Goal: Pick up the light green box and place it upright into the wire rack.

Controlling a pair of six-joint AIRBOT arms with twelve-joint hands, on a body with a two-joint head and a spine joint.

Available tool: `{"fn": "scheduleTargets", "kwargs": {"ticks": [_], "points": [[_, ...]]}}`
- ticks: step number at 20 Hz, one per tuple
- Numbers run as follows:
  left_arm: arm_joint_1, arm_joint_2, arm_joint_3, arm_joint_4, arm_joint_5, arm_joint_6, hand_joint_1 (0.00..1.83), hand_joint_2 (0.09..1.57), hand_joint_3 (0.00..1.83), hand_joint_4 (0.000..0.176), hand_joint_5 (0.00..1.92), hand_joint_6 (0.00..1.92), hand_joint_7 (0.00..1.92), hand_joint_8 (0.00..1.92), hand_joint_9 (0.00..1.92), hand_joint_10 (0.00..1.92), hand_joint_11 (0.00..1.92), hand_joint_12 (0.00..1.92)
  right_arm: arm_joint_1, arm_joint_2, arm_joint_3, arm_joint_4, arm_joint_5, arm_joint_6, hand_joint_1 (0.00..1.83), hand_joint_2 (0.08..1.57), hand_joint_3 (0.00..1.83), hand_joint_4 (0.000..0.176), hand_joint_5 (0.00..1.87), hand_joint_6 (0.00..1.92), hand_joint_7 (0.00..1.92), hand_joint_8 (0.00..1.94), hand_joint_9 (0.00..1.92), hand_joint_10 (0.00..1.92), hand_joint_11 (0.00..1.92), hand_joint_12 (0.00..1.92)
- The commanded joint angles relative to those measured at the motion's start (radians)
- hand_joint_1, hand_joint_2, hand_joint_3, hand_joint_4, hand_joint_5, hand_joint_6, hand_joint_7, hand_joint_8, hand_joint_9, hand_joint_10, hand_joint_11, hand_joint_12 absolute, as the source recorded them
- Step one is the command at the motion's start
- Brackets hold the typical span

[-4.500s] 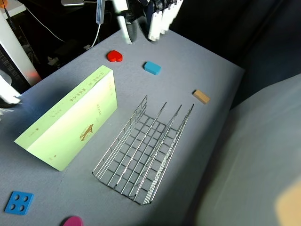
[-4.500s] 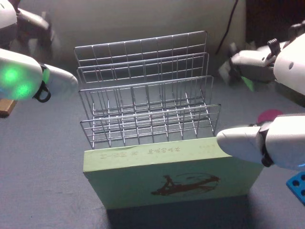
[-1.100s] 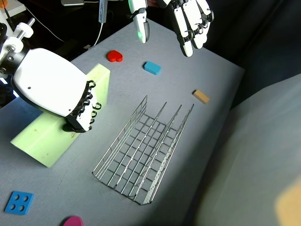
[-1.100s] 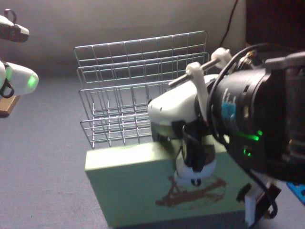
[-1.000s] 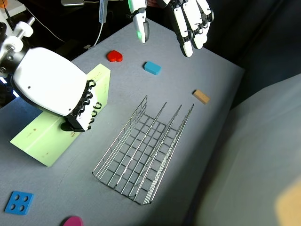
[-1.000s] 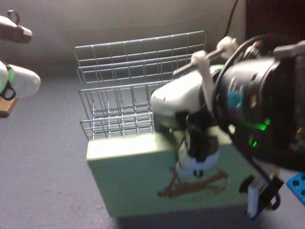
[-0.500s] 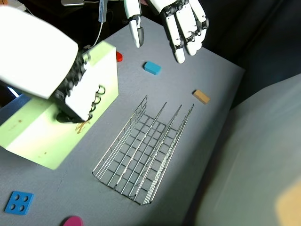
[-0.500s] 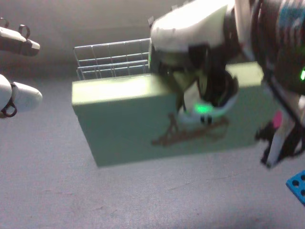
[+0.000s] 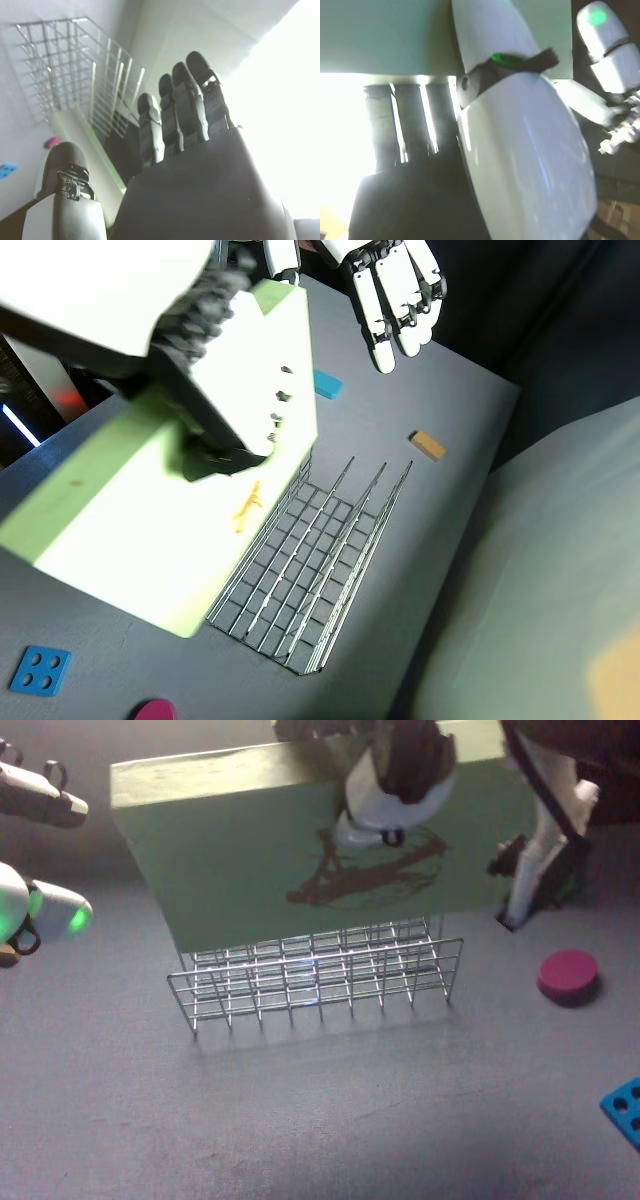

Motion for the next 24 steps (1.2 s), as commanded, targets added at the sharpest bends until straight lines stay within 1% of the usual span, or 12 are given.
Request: {"fn": "scheduleTargets", "kwargs": {"ticks": [1,5,6,7,8,10,16,17,20,21,22,24], "points": [[-0.016,0.000,0.002,0.060,-0.053,0.004,0.25,1.19,0.00,0.114,0.28,0.00,0.27,0.00,0.24,0.00,0.00,0.80,0.004,-0.008,0.009,-0.075,0.067,-0.009,1.35,1.19,0.00,0.000,0.78,1.11,0.84,1.25,0.78,1.50,0.70,1.53],[-0.017,0.000,0.005,0.060,-0.047,0.004,0.25,1.19,0.00,0.115,0.27,0.00,0.28,0.00,0.25,0.00,0.00,0.83,-0.026,-0.040,0.038,-0.129,0.071,0.022,1.35,1.19,0.00,0.000,0.76,1.14,0.85,1.24,0.78,1.50,0.70,1.54],[-0.017,0.000,0.006,0.060,-0.047,0.004,0.25,1.19,0.00,0.115,0.24,0.00,0.26,0.00,0.25,0.00,0.00,0.81,-0.037,-0.052,0.049,-0.133,0.071,0.032,1.22,1.20,0.00,0.000,0.77,1.17,0.88,1.29,0.77,1.31,0.70,1.53],[-0.018,0.000,0.006,0.060,-0.038,0.004,0.25,1.20,0.00,0.114,0.23,0.00,0.25,0.00,0.24,0.00,0.00,0.76,-0.044,-0.061,0.057,-0.133,0.071,0.039,1.20,1.20,0.00,0.000,0.78,1.18,0.89,1.29,0.78,1.24,0.70,1.53],[-0.018,0.000,0.006,0.061,-0.035,0.004,0.24,1.20,0.00,0.110,0.23,0.00,0.24,0.00,0.24,0.00,0.00,0.73,-0.050,-0.071,0.065,-0.133,0.070,0.051,1.19,1.20,0.00,0.000,0.78,1.18,0.89,1.28,0.78,1.22,0.70,1.53],[-0.018,0.000,0.009,0.061,-0.035,0.004,0.24,1.20,0.00,0.109,0.23,0.00,0.24,0.00,0.24,0.00,0.00,0.73,-0.060,-0.087,0.082,-0.134,0.068,0.082,1.19,1.20,0.00,0.000,0.78,1.19,0.89,1.28,0.78,1.22,0.70,1.53],[-0.019,0.000,0.010,0.061,-0.029,0.002,0.24,1.20,0.00,0.109,0.23,0.00,0.24,0.00,0.23,0.00,0.00,0.74,-0.086,-0.126,0.137,-0.149,0.077,0.110,1.19,1.20,0.00,0.000,0.76,1.22,0.89,1.27,0.78,1.21,0.68,1.52],[-0.019,0.000,0.009,0.061,-0.029,0.002,0.24,1.20,0.00,0.109,0.23,0.00,0.24,0.00,0.23,0.00,0.00,0.71,-0.089,-0.128,0.141,-0.149,0.078,0.113,1.19,1.20,0.00,0.000,0.76,1.22,0.89,1.27,0.78,1.21,0.68,1.52],[-0.023,0.000,0.009,0.061,-0.024,0.002,0.25,1.20,0.00,0.108,0.23,0.00,0.24,0.00,0.23,0.00,0.00,0.72,-0.103,-0.137,0.157,-0.159,0.084,0.126,1.18,1.20,0.00,0.000,0.76,1.23,0.88,1.29,0.77,1.24,0.68,1.53],[-0.027,0.000,0.009,0.061,-0.022,0.002,0.25,1.20,0.00,0.107,0.25,0.01,0.25,0.00,0.24,0.00,0.00,0.79,-0.111,-0.143,0.167,-0.159,0.084,0.126,1.18,1.20,0.00,0.000,0.82,1.16,0.86,1.31,0.77,1.25,0.69,1.53],[-0.028,0.000,0.009,0.061,-0.019,0.002,0.25,1.19,0.00,0.107,0.26,0.01,0.25,0.00,0.24,0.00,0.00,0.80,-0.116,-0.147,0.174,-0.159,0.084,0.126,1.32,1.19,0.00,0.000,0.80,1.14,0.84,1.24,0.77,1.45,0.70,1.51],[-0.028,0.000,0.009,0.061,-0.019,0.002,0.25,1.19,0.00,0.107,0.26,0.01,0.25,0.00,0.24,0.00,0.00,0.81,-0.130,-0.157,0.193,-0.162,0.084,0.128,1.35,1.19,0.00,0.000,0.79,1.13,0.84,1.22,0.77,1.50,0.71,1.51]]}}
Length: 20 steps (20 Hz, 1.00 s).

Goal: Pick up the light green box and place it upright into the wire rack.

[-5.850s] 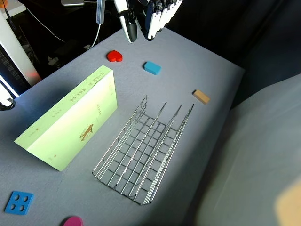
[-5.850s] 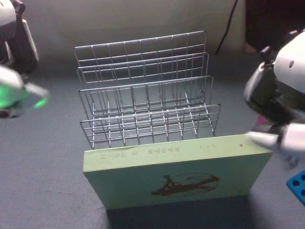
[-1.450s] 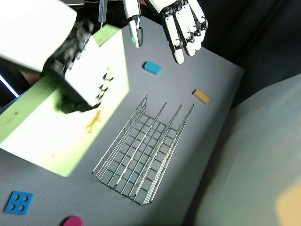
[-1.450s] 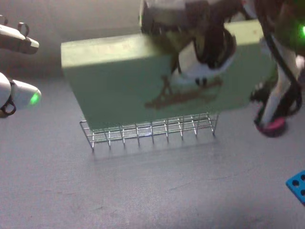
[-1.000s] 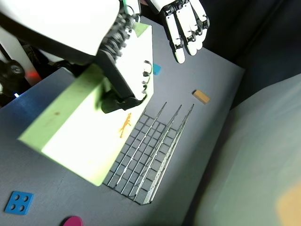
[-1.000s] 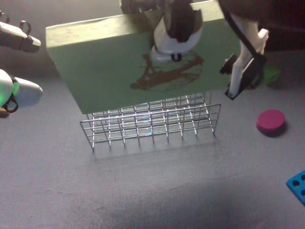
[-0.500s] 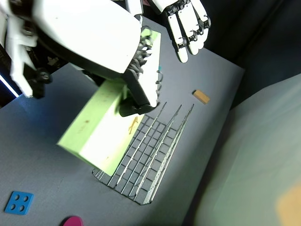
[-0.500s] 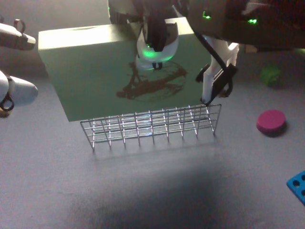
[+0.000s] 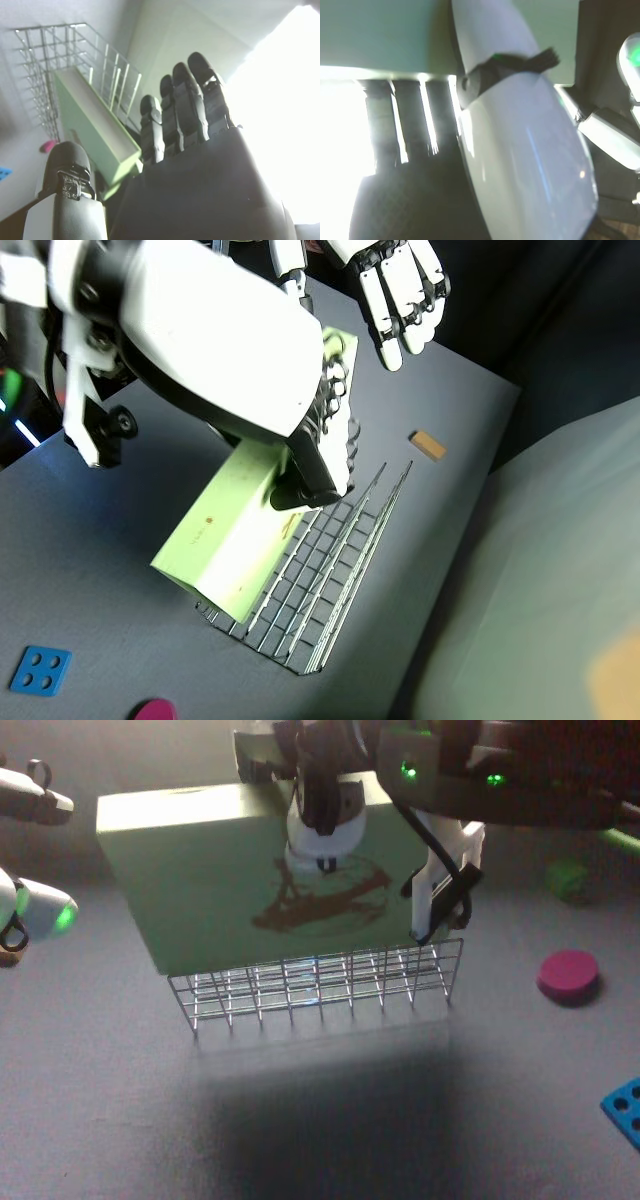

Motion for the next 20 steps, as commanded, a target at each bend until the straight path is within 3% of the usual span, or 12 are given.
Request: {"fn": "scheduleTargets", "kwargs": {"ticks": [1,20], "points": [[-0.016,0.000,-0.001,0.062,-0.052,0.003,0.25,1.19,0.00,0.106,0.27,0.01,0.25,0.00,0.23,0.00,0.00,0.81,0.005,-0.004,0.009,-0.081,0.045,0.003,1.35,1.19,0.00,0.000,0.79,1.13,0.84,1.22,0.77,1.51,0.71,1.51],[-0.016,0.000,-0.007,0.062,-0.038,0.003,0.25,1.19,0.00,0.107,0.27,0.00,0.25,0.00,0.24,0.00,0.00,0.75,-0.103,-0.056,0.098,-0.124,0.092,0.033,1.35,1.20,0.00,0.000,0.74,1.17,0.83,1.27,0.75,1.53,0.72,1.57]]}}
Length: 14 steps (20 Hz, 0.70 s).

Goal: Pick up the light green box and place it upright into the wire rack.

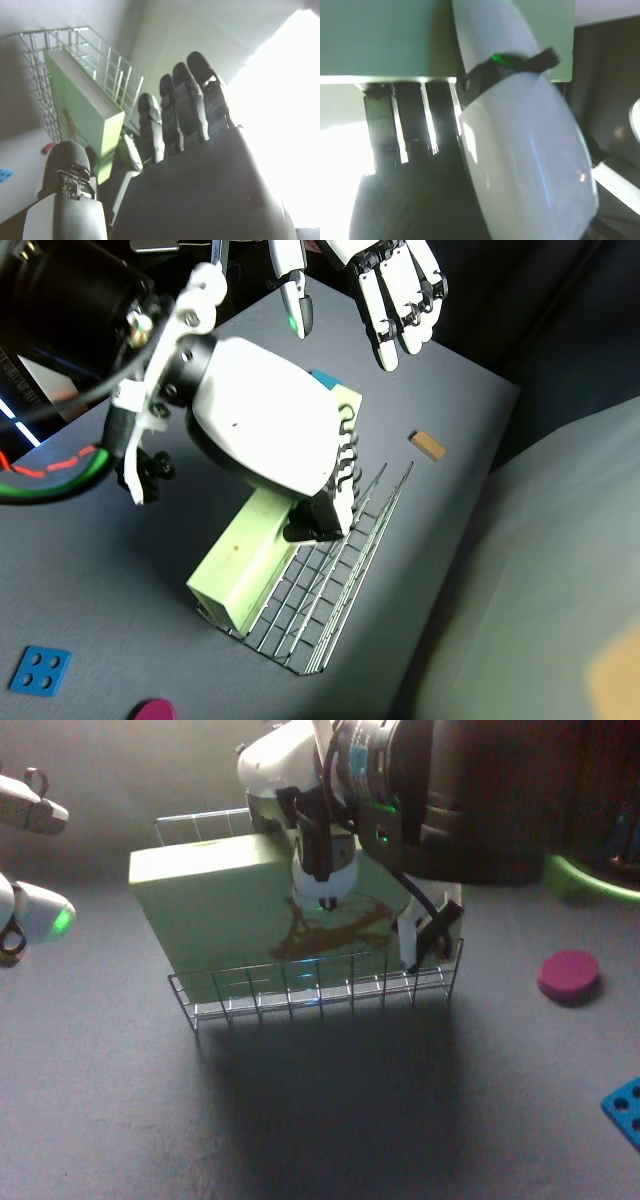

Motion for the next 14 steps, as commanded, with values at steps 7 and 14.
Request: {"fn": "scheduleTargets", "kwargs": {"ticks": [7,14], "points": [[-0.016,0.000,-0.004,0.061,-0.055,0.003,0.26,1.20,0.00,0.107,0.28,0.00,0.25,0.00,0.24,0.00,0.00,0.80,-0.008,-0.004,0.003,-0.076,0.049,0.006,1.35,1.20,0.00,0.000,0.78,1.13,0.82,1.26,0.77,1.51,0.72,1.56],[-0.018,0.000,-0.005,0.061,-0.062,-0.003,0.24,1.20,0.00,0.107,0.26,0.00,0.24,0.00,0.24,0.00,0.00,0.72,-0.017,-0.003,0.004,-0.083,0.050,0.008,1.35,1.20,0.00,0.000,0.74,1.17,0.84,1.25,0.76,1.51,0.70,1.53]]}}
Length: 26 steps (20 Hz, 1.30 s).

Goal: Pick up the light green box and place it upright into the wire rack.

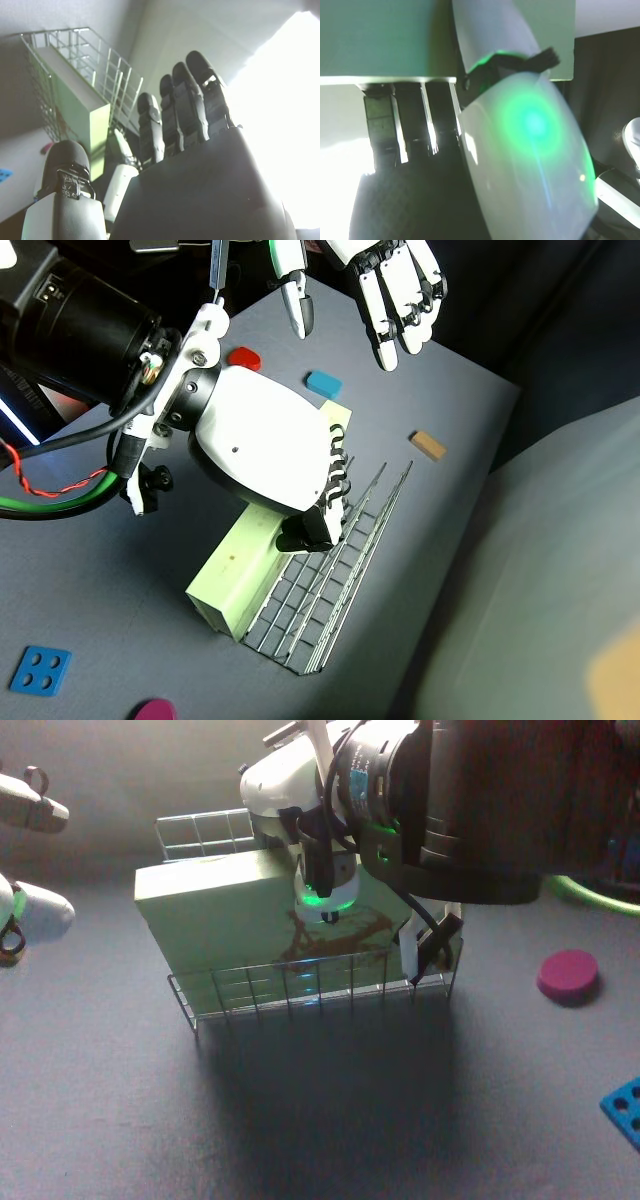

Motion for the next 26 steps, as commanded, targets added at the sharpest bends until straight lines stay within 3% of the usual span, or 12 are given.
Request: {"fn": "scheduleTargets", "kwargs": {"ticks": [1,3,5,7,8,9,15,17,26], "points": [[-0.016,0.000,-0.006,0.062,-0.069,0.000,0.24,1.21,0.00,0.107,0.25,0.00,0.23,0.00,0.23,0.00,0.00,0.70,0.005,-0.001,0.002,-0.074,0.034,0.003,1.35,1.20,0.00,0.000,0.73,1.18,0.85,1.23,0.76,1.52,0.69,1.53],[-0.019,0.000,-0.011,0.062,-0.069,-0.013,0.24,1.21,0.00,0.107,0.25,0.00,0.23,0.00,0.23,0.00,0.00,0.67,0.005,-0.001,0.002,-0.077,0.034,0.003,1.35,1.20,0.00,0.000,0.73,1.19,0.85,1.23,0.76,1.52,0.69,1.53],[-0.019,-0.001,-0.018,0.062,-0.069,-0.017,0.24,1.21,0.00,0.107,0.25,0.00,0.23,0.00,0.23,0.00,0.00,0.67,0.004,-0.001,0.002,-0.083,0.037,0.003,1.20,1.20,0.00,0.000,0.76,1.20,0.89,1.29,0.76,1.26,0.69,1.52],[-0.015,-0.003,-0.029,0.062,-0.065,-0.018,0.24,1.21,0.00,0.107,0.25,0.00,0.23,0.00,0.23,0.00,0.00,0.67,0.002,0.000,0.001,-0.087,0.038,0.003,1.19,1.20,0.00,0.000,0.77,1.20,0.89,1.29,0.77,1.24,0.70,1.51],[-0.013,-0.005,-0.033,0.062,-0.067,-0.022,0.25,1.21,0.00,0.107,0.25,0.00,0.23,0.00,0.23,0.00,0.00,0.69,0.001,0.001,0.001,-0.087,0.038,0.003,1.32,1.20,0.00,0.000,0.74,1.19,0.86,1.24,0.76,1.46,0.70,1.52],[-0.013,-0.011,-0.040,0.062,-0.070,-0.031,0.24,1.21,0.00,0.106,0.25,0.00,0.23,0.00,0.23,0.00,0.00,0.70,0.001,0.002,0.001,-0.087,0.038,0.003,1.34,1.20,0.00,0.000,0.74,1.18,0.85,1.24,0.76,1.51,0.70,1.52],[0.012,-0.084,-0.071,0.067,-0.055,-0.085,0.25,1.21,0.00,0.107,0.27,0.00,0.24,0.00,0.24,0.00,0.00,0.73,-0.007,0.015,-0.012,-0.087,0.036,-0.002,1.35,1.19,0.00,0.000,0.79,1.12,0.84,1.25,0.75,1.50,0.73,1.54],[0.024,-0.084,-0.092,0.135,-0.054,-0.171,0.25,1.21,0.00,0.106,0.27,0.00,0.24,0.00,0.25,0.00,0.00,0.75,-0.010,0.021,-0.015,-0.087,0.036,-0.003,1.35,1.19,0.00,0.000,0.79,1.12,0.84,1.25,0.75,1.50,0.73,1.53],[0.036,-0.101,-0.114,0.135,-0.056,-0.192,0.24,1.21,0.00,0.107,0.28,0.00,0.25,0.00,0.25,0.00,0.00,0.76,-0.007,0.017,-0.015,-0.087,0.043,-0.002,1.35,1.20,0.00,0.000,0.77,1.14,0.84,1.26,0.76,1.51,0.73,1.54]]}}
